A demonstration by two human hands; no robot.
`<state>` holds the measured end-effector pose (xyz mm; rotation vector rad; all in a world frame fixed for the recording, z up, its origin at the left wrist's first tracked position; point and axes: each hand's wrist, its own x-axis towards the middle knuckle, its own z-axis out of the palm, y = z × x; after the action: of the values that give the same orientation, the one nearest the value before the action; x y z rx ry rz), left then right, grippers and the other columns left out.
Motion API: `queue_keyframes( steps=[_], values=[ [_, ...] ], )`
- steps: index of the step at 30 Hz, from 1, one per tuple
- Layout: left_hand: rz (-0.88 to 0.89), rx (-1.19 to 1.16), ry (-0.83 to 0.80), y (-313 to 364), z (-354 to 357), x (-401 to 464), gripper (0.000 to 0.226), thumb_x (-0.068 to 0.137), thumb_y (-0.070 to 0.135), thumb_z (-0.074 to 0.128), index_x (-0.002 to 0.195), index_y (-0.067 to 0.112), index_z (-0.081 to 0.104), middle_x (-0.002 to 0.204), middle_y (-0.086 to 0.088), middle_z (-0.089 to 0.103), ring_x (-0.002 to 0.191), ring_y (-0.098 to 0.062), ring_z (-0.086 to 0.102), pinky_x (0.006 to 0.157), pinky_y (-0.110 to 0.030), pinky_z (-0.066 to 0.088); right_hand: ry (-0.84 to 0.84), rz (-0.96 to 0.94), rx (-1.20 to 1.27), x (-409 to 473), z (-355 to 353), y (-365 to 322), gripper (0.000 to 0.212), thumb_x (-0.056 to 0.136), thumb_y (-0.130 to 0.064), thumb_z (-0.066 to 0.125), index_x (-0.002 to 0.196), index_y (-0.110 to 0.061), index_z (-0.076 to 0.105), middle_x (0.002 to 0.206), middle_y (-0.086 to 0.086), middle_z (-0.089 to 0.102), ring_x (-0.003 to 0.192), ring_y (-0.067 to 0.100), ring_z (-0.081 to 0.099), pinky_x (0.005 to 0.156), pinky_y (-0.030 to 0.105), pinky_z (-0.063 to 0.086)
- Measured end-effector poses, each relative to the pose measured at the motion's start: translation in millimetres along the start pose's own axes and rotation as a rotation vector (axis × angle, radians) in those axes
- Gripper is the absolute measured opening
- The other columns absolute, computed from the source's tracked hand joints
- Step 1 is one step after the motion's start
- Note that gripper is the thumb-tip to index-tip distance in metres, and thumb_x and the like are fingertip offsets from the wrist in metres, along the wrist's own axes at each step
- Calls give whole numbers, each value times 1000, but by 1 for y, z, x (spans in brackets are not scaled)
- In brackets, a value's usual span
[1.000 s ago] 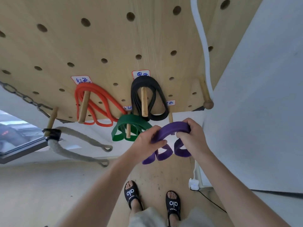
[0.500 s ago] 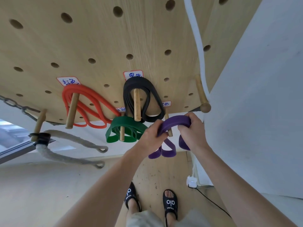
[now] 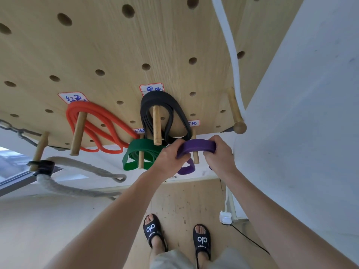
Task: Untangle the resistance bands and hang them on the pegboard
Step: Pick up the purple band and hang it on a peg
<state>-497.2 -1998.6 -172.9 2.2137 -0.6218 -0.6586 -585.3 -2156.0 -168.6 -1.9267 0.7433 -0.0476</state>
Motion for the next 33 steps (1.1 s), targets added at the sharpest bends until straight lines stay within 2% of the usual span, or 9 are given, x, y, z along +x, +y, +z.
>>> queue_keyframes(
  steps=[3, 7, 11, 18, 20, 23, 25, 29, 33],
  values=[
    [5, 25, 13, 0, 2, 2, 23, 96, 21, 64, 119, 23, 59, 94, -1, 67, 84, -18, 63, 79, -33, 52, 4, -4, -28, 5, 1, 0, 30, 85, -2, 57, 93, -30, 50, 84, -3, 58, 74, 21, 57, 66, 32, 46],
    [25, -27, 99, 0, 0, 4, 18, 94, 22, 67, 112, 20, 62, 89, -2, 69, 84, -19, 67, 79, -35, 55, 12, -26, -30, 11, 1, -5, 23, 90, -2, 53, 99, -23, 53, 87, -5, 58, 79, 14, 57, 62, 26, 38],
    [10, -13, 87, 0, -3, 8, 21, 93, 20, 71, 112, 16, 64, 93, -3, 70, 89, -21, 67, 84, -36, 56, -18, -28, -78, 18, 3, -6, 19, 90, 1, 52, 98, -16, 54, 87, 1, 59, 78, 19, 57, 62, 27, 41],
    [29, 62, 134, 3, 3, 7, 21, 89, 18, 75, 106, 14, 64, 90, -3, 70, 87, -22, 67, 85, -40, 56, -54, -72, -178, 25, 6, -4, 24, 85, -2, 62, 102, -17, 55, 91, 3, 64, 86, 24, 62, 71, 34, 52],
    [44, 138, 164, 4, 3, 7, 22, 86, 25, 78, 102, 16, 66, 89, -4, 72, 86, -23, 69, 81, -42, 57, -42, -116, -177, 24, 6, -5, 24, 86, -6, 66, 106, -15, 56, 95, 3, 65, 86, 22, 61, 70, 31, 49],
    [35, 336, 195, 11, 0, 6, 25, 85, 39, 76, 98, 20, 65, 90, -1, 69, 83, -23, 66, 71, -37, 54, -14, -173, -155, 20, 8, -4, 26, 86, -8, 68, 110, -12, 57, 97, 3, 65, 86, 20, 60, 65, 23, 45],
    [55, 415, 210, 14, -3, 6, 27, 86, 43, 74, 100, 23, 65, 93, 0, 67, 84, -23, 66, 71, -37, 56, -6, -197, -141, 18, 9, 0, 28, 87, -7, 67, 113, -13, 57, 102, 2, 64, 90, 20, 60, 68, 22, 45],
    [125, 425, 189, 22, -10, 6, 29, 84, 44, 73, 105, 27, 61, 96, 3, 66, 89, -21, 65, 74, -42, 57, -1, -217, -149, 13, 8, 6, 29, 93, -5, 61, 120, -14, 56, 113, 2, 61, 98, 19, 58, 76, 27, 47],
    [142, 418, 148, 24, -15, 7, 26, 85, 38, 76, 102, 26, 62, 93, 5, 66, 89, -19, 64, 75, -41, 57, 18, -273, -185, 12, 6, 3, 30, 91, -4, 61, 118, -14, 55, 112, 2, 60, 98, 22, 58, 79, 34, 52]
  ],
)
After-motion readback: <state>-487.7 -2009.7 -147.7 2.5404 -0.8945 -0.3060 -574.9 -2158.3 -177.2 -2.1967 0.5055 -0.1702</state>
